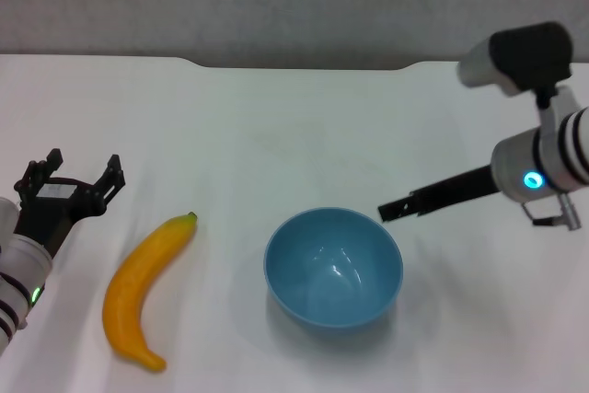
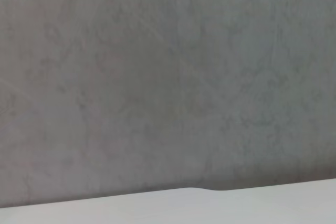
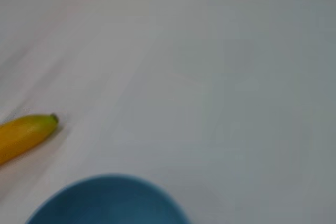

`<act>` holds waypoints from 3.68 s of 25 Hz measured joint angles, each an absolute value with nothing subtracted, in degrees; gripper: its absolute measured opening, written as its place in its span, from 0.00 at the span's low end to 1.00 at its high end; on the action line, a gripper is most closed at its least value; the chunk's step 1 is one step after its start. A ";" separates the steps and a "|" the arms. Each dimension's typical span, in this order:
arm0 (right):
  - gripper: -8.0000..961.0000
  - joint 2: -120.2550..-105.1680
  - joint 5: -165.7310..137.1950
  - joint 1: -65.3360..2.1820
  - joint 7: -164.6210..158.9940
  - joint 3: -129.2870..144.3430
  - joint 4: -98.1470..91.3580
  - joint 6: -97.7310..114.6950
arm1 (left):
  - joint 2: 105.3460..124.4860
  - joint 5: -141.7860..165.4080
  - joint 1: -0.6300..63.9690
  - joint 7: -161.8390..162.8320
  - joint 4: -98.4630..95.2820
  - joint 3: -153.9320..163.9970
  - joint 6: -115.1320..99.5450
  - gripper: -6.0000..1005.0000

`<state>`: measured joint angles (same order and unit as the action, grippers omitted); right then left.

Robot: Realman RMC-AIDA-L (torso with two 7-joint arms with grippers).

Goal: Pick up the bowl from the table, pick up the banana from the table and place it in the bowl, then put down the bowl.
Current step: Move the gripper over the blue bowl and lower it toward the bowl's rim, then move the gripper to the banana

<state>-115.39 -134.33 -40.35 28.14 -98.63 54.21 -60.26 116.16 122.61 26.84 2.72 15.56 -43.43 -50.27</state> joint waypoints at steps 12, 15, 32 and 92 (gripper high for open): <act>0.93 -115.54 -132.20 -40.85 28.88 -94.10 47.27 -58.19 | 116.19 122.68 26.78 2.72 15.56 -43.64 -50.42 0.86; 0.93 -115.56 -128.58 -41.19 29.80 -90.25 45.88 -56.37 | 116.19 122.70 26.84 2.72 15.56 -43.75 -50.40 0.86; 0.90 -115.62 -126.29 -42.24 30.50 -85.90 42.60 -51.83 | 116.19 122.70 26.75 2.72 15.56 -43.88 -50.31 0.86; 0.05 -115.40 -126.31 -33.48 31.85 -86.13 47.45 -42.67 | 116.25 160.71 29.44 -11.86 64.80 -89.85 52.81 0.87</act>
<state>-115.40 -126.31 -33.48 31.85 -86.13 47.45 -42.67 116.25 160.71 29.44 -11.86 64.80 -89.85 52.81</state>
